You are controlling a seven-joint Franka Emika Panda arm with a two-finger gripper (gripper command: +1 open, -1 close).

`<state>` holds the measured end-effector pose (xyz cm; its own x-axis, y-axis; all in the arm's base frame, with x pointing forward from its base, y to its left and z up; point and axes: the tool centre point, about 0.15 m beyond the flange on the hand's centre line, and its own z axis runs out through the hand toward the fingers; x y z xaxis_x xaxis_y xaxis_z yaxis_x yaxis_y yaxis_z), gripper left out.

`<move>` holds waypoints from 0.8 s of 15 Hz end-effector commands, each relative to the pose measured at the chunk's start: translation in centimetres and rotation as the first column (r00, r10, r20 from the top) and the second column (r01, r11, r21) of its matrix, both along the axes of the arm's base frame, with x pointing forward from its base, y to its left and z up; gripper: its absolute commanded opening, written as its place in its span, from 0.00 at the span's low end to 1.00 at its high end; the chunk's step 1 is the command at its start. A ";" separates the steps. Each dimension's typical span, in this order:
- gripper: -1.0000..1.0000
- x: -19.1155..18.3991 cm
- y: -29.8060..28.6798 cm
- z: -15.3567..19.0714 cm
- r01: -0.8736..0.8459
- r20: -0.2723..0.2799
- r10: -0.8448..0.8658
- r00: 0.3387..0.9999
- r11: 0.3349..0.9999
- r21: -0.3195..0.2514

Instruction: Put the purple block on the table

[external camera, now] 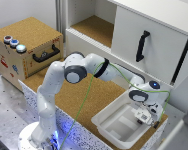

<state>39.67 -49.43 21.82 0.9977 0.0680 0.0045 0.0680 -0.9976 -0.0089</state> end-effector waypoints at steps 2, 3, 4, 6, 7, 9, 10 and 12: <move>0.00 0.6 2.8 3.6 0.022 0.036 -0.022 0.999 1.000 0.009; 0.00 0.8 4.1 4.9 0.026 0.059 -0.027 0.998 1.000 0.015; 0.00 0.8 5.2 5.8 0.034 0.074 -0.035 0.997 0.999 0.019; 0.00 0.6 7.3 6.9 0.066 0.095 -0.068 0.993 0.998 0.025; 0.00 0.3 8.5 7.3 0.092 0.104 -0.092 0.990 0.996 0.010; 0.00 -0.5 11.1 8.2 0.155 0.116 -0.155 0.981 0.988 0.015; 0.00 -1.1 12.7 8.7 0.164 0.128 -0.165 0.978 0.986 0.014; 0.00 -2.6 15.9 9.5 0.190 0.151 -0.189 0.970 0.982 0.009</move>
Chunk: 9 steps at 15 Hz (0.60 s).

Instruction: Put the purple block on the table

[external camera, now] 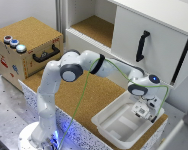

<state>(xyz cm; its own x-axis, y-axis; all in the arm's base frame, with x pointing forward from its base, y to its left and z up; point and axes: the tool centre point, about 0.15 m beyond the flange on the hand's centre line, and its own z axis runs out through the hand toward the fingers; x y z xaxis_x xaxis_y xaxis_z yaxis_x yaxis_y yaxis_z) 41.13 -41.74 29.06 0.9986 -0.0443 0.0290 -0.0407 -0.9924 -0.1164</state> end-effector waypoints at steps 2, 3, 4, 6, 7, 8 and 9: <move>0.00 -5.2 10.8 2.9 0.120 0.128 -0.107 0.986 0.987 -0.104; 0.00 -5.7 12.4 3.3 0.121 0.133 -0.107 0.985 0.987 -0.107; 0.00 -6.1 14.1 4.0 0.122 0.143 -0.105 0.984 0.986 -0.117; 0.00 -7.0 17.0 6.3 0.112 0.183 -0.091 0.979 0.988 -0.110; 0.00 -7.5 18.5 7.0 0.088 0.179 -0.066 0.982 0.989 -0.116; 0.00 -8.0 20.0 7.0 0.058 0.164 -0.037 0.986 0.990 -0.126; 0.00 -8.5 21.5 6.4 0.024 0.133 -0.004 0.991 0.989 -0.149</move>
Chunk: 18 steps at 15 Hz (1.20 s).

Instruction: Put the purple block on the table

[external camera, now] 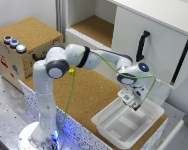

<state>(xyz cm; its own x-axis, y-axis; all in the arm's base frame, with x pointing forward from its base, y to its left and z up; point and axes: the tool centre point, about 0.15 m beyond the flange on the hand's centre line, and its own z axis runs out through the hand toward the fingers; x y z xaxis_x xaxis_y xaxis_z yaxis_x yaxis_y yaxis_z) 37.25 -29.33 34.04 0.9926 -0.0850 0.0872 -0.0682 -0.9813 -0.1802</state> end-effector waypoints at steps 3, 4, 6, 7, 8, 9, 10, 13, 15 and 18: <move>0.00 -4.9 11.8 -1.1 -0.070 -0.012 0.069 0.998 0.971 -0.227; 0.00 -4.8 12.7 -2.4 -0.087 -0.030 0.082 0.996 0.968 -0.235; 0.00 -3.7 13.4 -5.4 -0.055 -0.050 0.044 0.998 0.965 -0.258; 0.00 -2.9 13.3 -7.2 -0.019 -0.062 0.001 0.998 0.961 -0.275; 0.00 -2.4 13.0 -7.9 0.000 -0.069 -0.018 0.997 0.968 -0.250; 0.00 -1.6 12.5 -9.1 0.014 -0.074 -0.032 0.997 0.972 -0.233; 0.00 -1.1 12.2 -9.7 0.002 -0.069 -0.018 0.997 0.975 -0.222; 0.00 -0.3 10.9 -11.3 -0.076 -0.070 0.064 0.996 0.980 -0.182; 0.00 -0.3 10.1 -12.0 -0.108 -0.084 0.094 0.992 0.977 -0.184; 0.00 -0.5 9.3 -12.7 -0.131 -0.111 0.112 0.988 0.974 -0.183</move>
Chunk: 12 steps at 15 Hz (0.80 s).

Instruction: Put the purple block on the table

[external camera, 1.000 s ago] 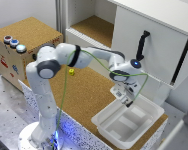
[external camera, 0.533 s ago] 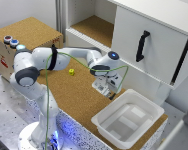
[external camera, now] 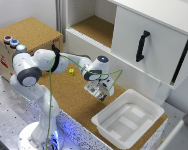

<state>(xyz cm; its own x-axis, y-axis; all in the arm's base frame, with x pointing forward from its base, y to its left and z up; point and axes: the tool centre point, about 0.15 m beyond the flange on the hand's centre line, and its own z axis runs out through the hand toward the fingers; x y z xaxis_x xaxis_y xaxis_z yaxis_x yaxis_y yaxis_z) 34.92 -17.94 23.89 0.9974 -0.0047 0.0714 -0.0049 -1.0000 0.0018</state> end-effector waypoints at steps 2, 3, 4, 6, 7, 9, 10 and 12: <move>0.00 1.4 -1.9 -2.9 -0.070 -0.091 0.069 0.993 0.998 -0.007; 0.00 1.2 -1.9 -2.7 -0.068 -0.091 0.068 0.994 0.998 0.002; 0.00 1.0 -2.0 -2.4 -0.063 -0.088 0.063 0.994 0.998 0.008; 1.00 0.8 -2.2 -1.5 -0.050 -0.075 0.051 0.996 0.999 0.014; 1.00 0.7 -2.1 -0.6 -0.051 -0.063 0.052 0.997 0.999 0.013; 1.00 0.5 -1.6 1.3 -0.062 -0.030 0.063 0.998 0.998 0.020; 1.00 0.5 -1.3 2.6 -0.062 -0.012 0.062 0.998 0.998 0.026; 1.00 0.7 -1.2 4.4 -0.060 0.010 0.059 0.998 0.998 0.034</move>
